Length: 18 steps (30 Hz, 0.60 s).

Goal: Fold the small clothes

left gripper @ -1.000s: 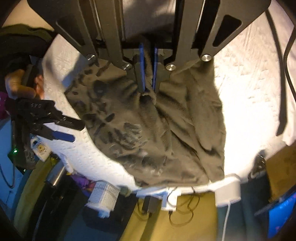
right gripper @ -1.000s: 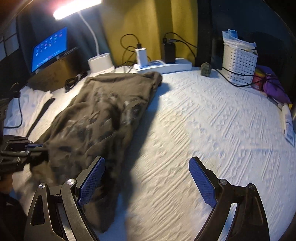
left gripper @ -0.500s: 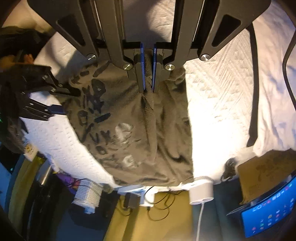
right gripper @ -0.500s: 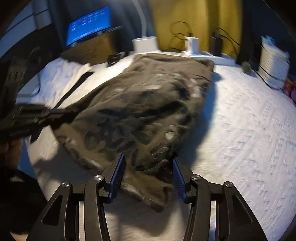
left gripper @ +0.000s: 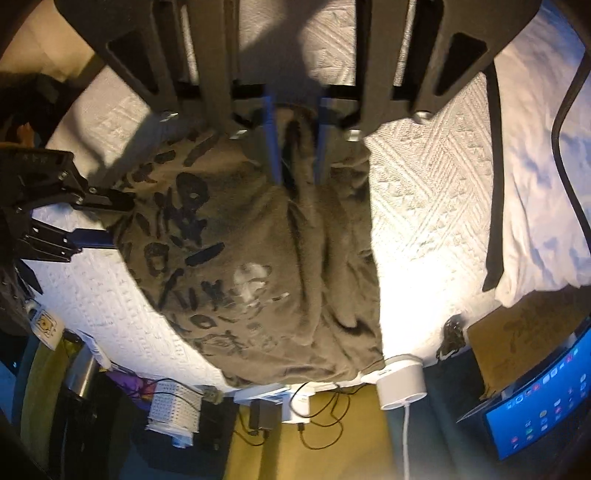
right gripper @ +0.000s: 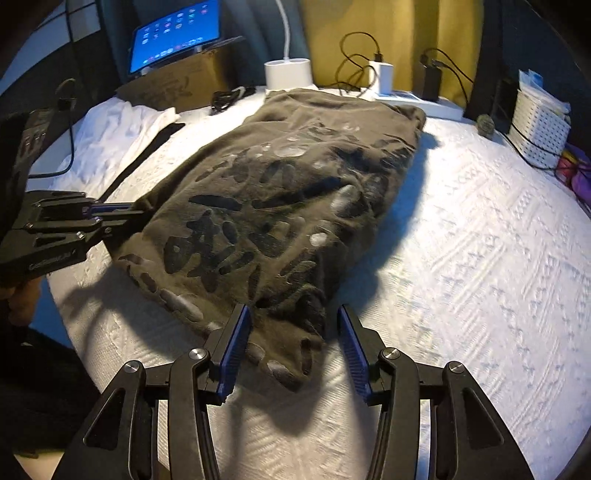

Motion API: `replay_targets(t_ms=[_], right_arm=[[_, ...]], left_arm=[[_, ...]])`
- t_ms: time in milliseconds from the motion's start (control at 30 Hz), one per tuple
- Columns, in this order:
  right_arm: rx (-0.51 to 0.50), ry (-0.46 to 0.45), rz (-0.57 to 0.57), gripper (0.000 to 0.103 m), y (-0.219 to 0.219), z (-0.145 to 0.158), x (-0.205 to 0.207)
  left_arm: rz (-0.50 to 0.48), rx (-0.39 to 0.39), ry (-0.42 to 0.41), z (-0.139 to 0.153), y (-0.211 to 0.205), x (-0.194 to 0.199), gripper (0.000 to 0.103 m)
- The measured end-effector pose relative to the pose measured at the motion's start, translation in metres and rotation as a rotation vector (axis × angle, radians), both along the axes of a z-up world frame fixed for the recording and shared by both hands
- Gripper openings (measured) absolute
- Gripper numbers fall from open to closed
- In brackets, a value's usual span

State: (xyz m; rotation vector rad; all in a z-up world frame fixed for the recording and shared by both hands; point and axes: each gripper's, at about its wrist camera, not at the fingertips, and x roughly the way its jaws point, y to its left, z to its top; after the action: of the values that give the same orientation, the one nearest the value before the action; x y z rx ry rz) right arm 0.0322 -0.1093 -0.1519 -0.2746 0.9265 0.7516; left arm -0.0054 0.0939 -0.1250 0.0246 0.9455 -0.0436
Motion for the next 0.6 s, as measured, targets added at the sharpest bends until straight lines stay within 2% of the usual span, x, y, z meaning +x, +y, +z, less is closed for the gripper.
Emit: replay_targets(t_ms=[67, 100, 133, 333, 600], right_arm=[[-0.010, -0.003, -0.021, 0.063, -0.004, 0.002, 0.003], [-0.008, -0.008, -0.028, 0.070, -0.006, 0.004, 0.005], [-0.004, -0.011, -0.034, 0.071, -0.008, 0.005, 0.006], [0.014, -0.016, -0.049, 0.072, -0.017, 0.013, 0.019], [0.033, -0.025, -0.070, 0.072, -0.023, 0.022, 0.050]], left_arm=[[0.001, -0.014, -0.016, 0.006, 0.000, 0.000, 0.047], [0.009, -0.017, -0.028, 0.010, 0.000, 0.000, 0.051], [0.013, -0.019, -0.036, 0.013, 0.001, 0.001, 0.055], [0.070, -0.049, -0.058, 0.024, 0.011, 0.017, 0.060], [0.109, -0.052, -0.082, 0.034, 0.023, 0.052, 0.066]])
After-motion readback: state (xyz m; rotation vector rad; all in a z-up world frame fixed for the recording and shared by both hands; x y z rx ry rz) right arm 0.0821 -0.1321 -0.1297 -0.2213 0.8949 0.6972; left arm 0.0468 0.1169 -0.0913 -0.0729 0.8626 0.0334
